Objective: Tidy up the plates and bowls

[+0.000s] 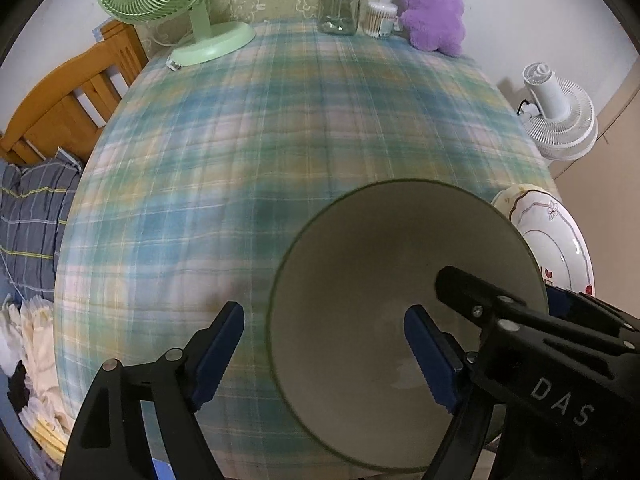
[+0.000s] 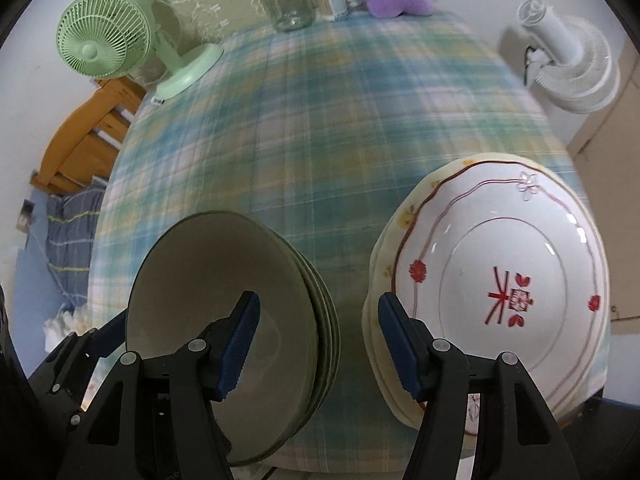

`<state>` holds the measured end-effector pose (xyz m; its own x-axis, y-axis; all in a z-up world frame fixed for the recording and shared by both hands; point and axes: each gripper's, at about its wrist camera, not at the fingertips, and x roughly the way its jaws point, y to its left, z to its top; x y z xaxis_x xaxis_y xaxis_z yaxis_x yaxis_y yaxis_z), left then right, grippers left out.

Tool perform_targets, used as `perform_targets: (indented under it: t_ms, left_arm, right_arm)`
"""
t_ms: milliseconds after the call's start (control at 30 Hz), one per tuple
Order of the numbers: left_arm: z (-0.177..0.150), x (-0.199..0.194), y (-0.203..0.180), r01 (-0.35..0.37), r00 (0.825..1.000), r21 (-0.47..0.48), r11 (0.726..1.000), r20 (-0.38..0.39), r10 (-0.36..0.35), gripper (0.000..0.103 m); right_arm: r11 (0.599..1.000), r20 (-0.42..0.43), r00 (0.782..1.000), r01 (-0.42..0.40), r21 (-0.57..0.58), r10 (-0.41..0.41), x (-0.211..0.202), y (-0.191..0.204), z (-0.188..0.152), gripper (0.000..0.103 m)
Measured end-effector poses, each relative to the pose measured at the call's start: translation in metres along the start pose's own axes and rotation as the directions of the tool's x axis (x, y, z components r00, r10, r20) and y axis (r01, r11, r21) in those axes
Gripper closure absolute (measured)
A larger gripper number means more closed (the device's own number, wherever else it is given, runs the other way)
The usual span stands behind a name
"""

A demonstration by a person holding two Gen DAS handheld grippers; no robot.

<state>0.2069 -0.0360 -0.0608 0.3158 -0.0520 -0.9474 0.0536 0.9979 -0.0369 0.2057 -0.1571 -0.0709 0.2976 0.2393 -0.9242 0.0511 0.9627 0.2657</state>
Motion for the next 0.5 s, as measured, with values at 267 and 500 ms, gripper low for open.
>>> perform_targets:
  t_ms: [267,500]
  left_arm:
    - [0.001,0.006,-0.005,-0.049,0.998,-0.04,0.998,-0.034,0.048,0.019]
    - [-0.002,0.009,-0.002,-0.06,0.997,-0.035,0.998,-0.052,0.058,0.019]
  right_arm:
    - [0.995,-0.055,0.995,-0.088,-0.039,0.086,0.011,-0.004,0.006,0.043]
    - [0.993,-0.11,0.989,-0.108,-0.044,0.103,0.023,0.0,0.003,0.061]
